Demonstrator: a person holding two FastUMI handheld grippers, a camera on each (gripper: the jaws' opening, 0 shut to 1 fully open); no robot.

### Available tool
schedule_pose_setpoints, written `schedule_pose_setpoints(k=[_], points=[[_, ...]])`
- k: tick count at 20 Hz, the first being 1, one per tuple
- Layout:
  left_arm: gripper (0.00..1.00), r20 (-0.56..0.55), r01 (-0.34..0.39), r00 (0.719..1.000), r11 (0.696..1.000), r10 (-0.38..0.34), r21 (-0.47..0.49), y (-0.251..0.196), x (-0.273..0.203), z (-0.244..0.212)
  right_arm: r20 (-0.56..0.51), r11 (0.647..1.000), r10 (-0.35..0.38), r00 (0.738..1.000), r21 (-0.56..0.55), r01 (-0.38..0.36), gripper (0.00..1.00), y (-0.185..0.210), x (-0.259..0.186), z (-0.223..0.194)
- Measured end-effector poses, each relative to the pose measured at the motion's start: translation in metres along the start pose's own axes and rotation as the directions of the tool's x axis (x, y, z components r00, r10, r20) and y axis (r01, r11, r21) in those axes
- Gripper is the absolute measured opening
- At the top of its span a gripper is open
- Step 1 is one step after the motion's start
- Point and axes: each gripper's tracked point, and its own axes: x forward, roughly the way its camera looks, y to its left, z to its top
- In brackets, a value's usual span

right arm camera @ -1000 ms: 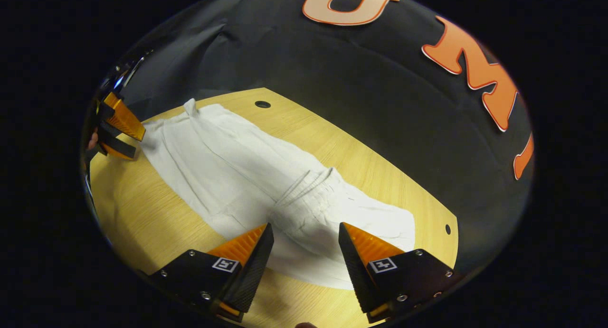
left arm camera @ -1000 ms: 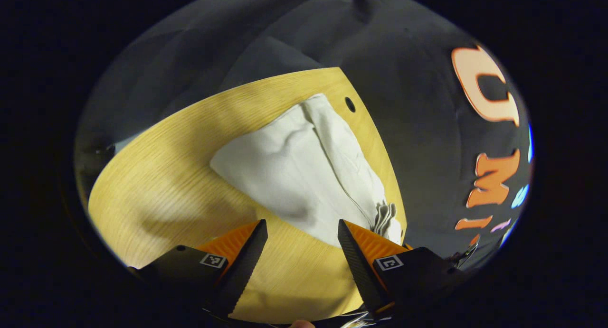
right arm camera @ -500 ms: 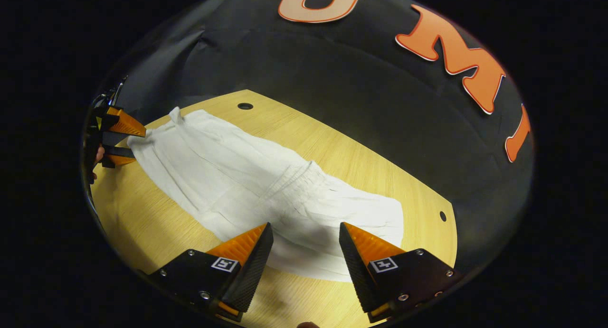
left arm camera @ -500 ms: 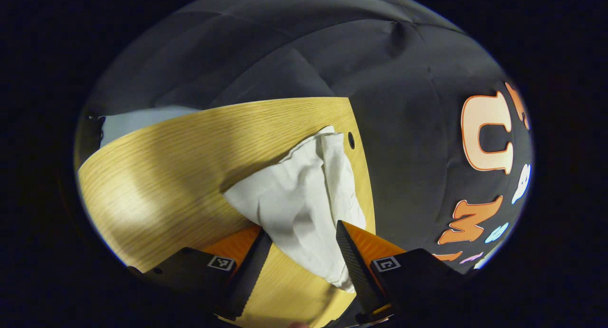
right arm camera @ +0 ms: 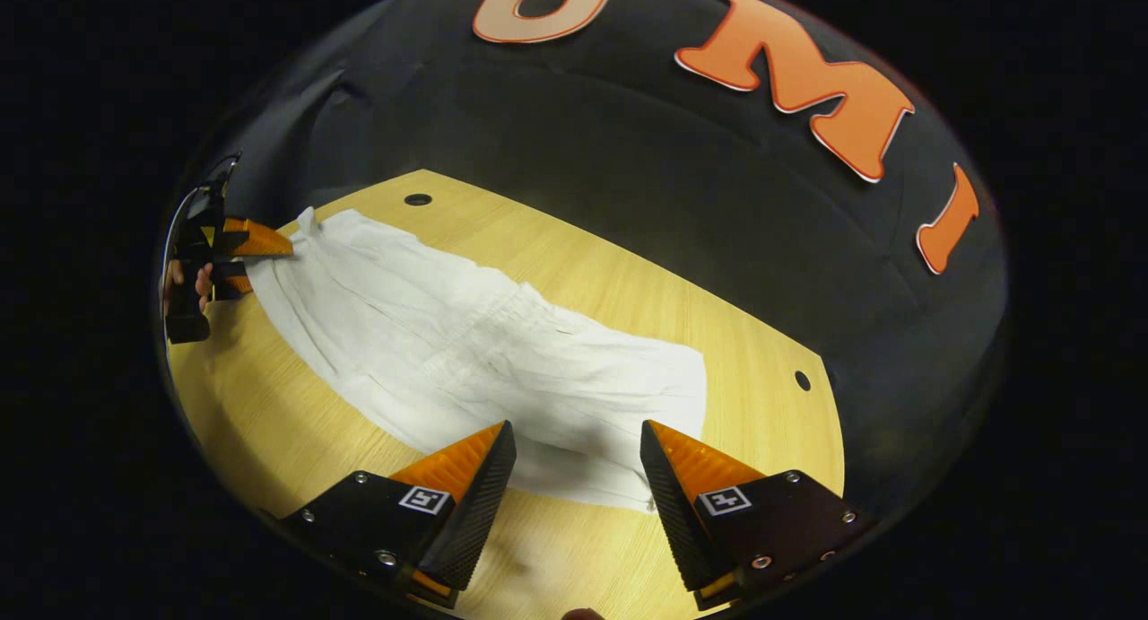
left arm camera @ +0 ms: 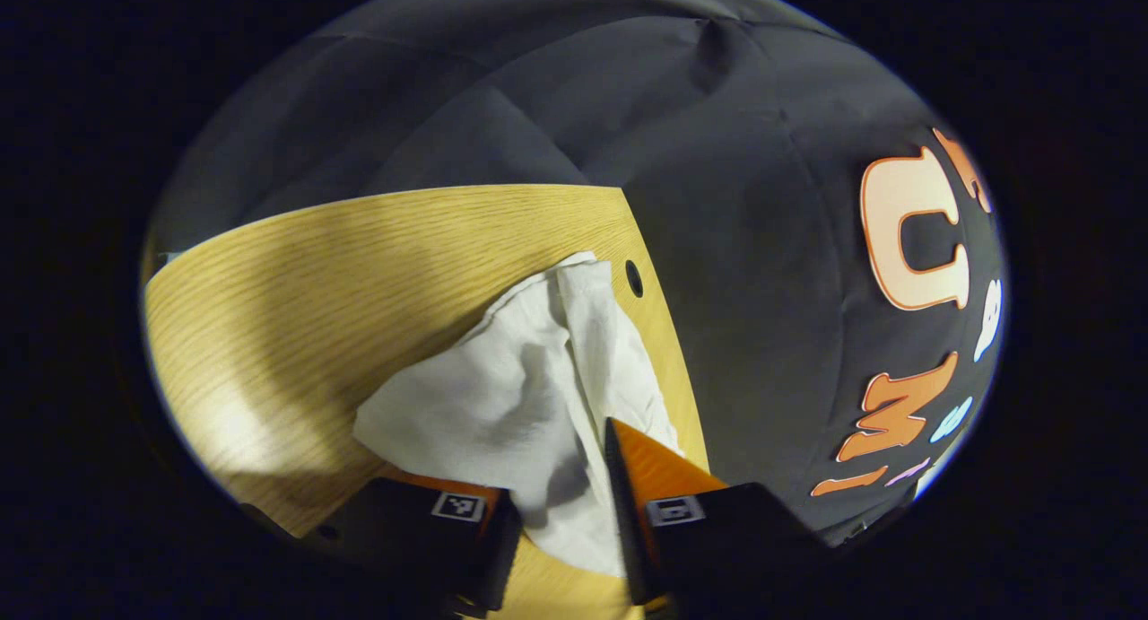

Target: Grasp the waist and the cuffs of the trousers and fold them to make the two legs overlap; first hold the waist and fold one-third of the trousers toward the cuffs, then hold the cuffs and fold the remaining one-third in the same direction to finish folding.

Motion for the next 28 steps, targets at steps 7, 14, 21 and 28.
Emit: schedule_pose_setpoints(k=[7, 14, 21, 28], points=[[0.07, 0.034, -0.015, 0.999, 0.995, 0.011, 0.1, -0.035, -0.027, 0.003, 0.023, 0.998, -0.009, 1.0, 0.055, 0.008, 0.86, -0.029, -0.011, -0.004], [0.07, 0.084, 0.022, 0.996, 0.98, -0.039, 0.197, -0.126, -0.061, -0.001, 0.075, 0.995, -0.004, 0.997, 0.097, -0.003, 0.88, -0.058, -0.025, -0.002], [0.07, 0.082, 0.06, 0.992, 0.942, -0.092, 0.33, -0.229, -0.064, -0.029, 0.117, 0.99, -0.004, 0.993, 0.143, -0.013, 0.9, -0.099, -0.033, -0.004], [0.07, 0.036, 0.09, 0.993, 0.907, -0.115, 0.412, -0.307, -0.037, -0.078, 0.141, 0.978, -0.012, 0.99, 0.206, -0.018, 0.92, -0.13, -0.045, -0.016]])
